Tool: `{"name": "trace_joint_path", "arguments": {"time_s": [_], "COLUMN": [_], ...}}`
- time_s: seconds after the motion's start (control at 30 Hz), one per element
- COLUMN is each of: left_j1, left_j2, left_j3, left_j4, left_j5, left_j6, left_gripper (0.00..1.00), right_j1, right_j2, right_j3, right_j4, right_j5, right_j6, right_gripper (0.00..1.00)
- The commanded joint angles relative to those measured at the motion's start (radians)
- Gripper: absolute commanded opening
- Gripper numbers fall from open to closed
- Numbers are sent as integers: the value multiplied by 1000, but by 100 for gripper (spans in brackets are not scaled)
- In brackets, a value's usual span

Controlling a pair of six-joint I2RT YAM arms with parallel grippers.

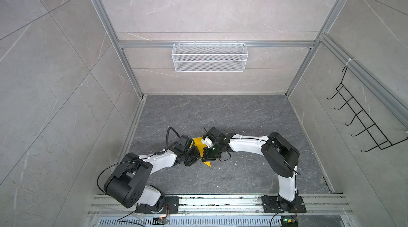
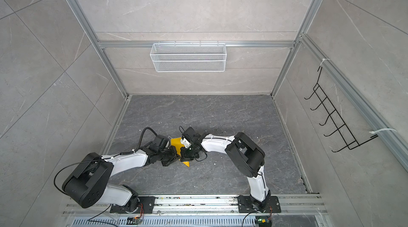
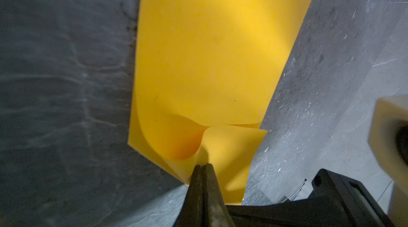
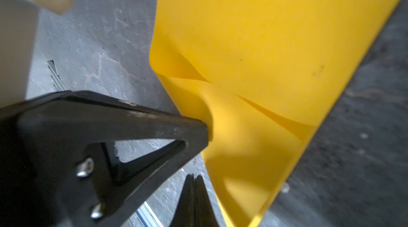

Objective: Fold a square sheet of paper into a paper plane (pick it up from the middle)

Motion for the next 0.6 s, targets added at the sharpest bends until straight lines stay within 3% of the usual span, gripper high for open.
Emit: {"name": "trace_joint_path", "arguments": {"time_s": [0.0, 0.57], "left_j1": [1, 2], "left_j2": [37, 50], "left_j3": [-17, -7], "left_j4": [-161, -194], "left_j5": [-68, -85], "left_j6": [12, 14], "left_gripper": [1, 0], "right_j1": [3, 2], "right_j2": [24, 11], "right_j3": [18, -14], "right_j4": [-47, -104], "right_j5": [18, 77], "right_j6": [-31, -59], "right_gripper": [0, 0]}}
